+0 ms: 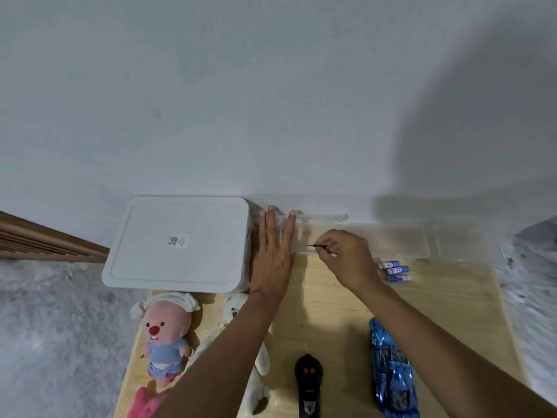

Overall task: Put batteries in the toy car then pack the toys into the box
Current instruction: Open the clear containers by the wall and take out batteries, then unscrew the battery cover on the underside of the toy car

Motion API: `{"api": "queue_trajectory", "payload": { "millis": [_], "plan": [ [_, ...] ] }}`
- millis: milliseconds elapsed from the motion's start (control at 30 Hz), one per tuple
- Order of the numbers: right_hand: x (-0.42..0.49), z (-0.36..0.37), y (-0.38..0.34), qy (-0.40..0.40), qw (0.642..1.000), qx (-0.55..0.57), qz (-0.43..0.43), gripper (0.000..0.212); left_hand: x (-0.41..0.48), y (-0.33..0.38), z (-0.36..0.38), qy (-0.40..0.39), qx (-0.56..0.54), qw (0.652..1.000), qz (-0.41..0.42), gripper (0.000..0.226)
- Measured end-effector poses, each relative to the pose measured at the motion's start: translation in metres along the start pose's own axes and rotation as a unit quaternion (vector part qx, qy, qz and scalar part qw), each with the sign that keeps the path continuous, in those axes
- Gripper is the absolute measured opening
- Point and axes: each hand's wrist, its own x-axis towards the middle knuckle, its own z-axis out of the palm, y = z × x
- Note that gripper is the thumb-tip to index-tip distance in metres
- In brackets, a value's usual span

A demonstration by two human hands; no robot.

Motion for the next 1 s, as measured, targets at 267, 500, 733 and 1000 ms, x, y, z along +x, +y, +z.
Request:
{"api": "queue_trajectory", "payload": {
  "millis": [267, 500, 733, 1000],
  "plan": [
    [-0.005, -0.031, -0.015, 0.08, 0.99, 0.111, -0.027, 0.019, -0.002, 0.002, -0.006, -0.017, -0.009, 1.0, 0.002, 0.101],
    [0.001, -0.027, -0.011, -0.014, 0.975, -0.212, -0.062, 0.04, -0.013, -0.002, 0.001, -0.017, -0.054, 0.998, 0.013, 0.102],
    [-0.01, -0.007, 0.004, 0.002, 0.97, -0.241, -0.025, 0.038, -0.036, 0.0, 0.007, -0.059, -0.029, 0.998, 0.01, 0.098],
    [-0.025, -0.013, 0.004, 0.005, 0.987, -0.159, -0.015, 0.034, -0.043, -0.007, 0.007, -0.1, 0.001, 0.995, 0.016, 0.101]
  ]
}}
